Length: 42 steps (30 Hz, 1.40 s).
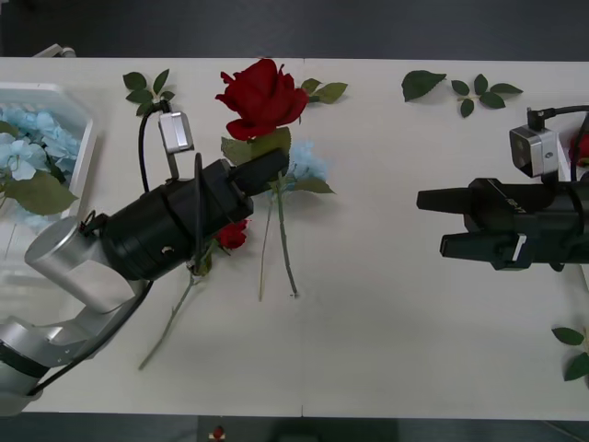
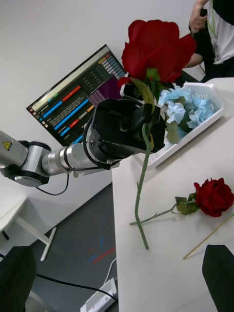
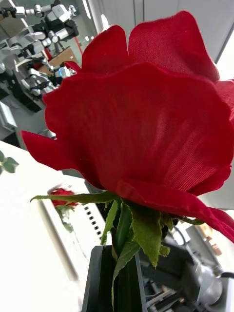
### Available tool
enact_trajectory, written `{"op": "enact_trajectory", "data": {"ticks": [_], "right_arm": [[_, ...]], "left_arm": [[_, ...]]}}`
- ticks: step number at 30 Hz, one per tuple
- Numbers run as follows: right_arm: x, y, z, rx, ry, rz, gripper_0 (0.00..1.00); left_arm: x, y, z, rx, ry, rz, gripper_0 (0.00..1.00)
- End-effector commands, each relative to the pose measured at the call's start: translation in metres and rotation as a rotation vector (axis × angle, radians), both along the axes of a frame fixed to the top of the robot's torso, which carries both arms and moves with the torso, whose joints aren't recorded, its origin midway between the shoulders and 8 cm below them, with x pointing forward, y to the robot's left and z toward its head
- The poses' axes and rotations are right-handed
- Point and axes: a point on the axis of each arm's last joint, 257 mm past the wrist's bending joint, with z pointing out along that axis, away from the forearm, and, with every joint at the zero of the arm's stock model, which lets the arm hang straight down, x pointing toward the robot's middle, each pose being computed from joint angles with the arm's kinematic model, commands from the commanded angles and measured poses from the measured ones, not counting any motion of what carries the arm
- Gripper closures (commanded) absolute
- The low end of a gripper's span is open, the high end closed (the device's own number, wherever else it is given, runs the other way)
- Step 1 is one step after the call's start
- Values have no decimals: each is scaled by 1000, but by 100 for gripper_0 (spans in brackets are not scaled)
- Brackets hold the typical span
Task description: Put the red flowers into the right box and the blue flowers into the left box
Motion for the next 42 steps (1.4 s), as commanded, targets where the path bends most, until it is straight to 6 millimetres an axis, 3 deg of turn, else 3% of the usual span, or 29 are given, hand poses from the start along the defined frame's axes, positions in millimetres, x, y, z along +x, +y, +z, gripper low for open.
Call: {"op": "enact_trajectory", "data": {"ticks": [1,8,19,42], "right_arm": [[-9,15,9,16,-3,38,0],[-7,22,5,6,-4,33,0],[-3,39,8,9,19,25,0],[25,74,17,25,-4,-36,0]], "left_arm": [[-15,-36,29,-37,-53,-58,100],[-15,-59,39,-60,-69,-52,100],[-4,-85,78,-127,-96,-14,100],[3,-93,91,-152,-93,16,100]]}}
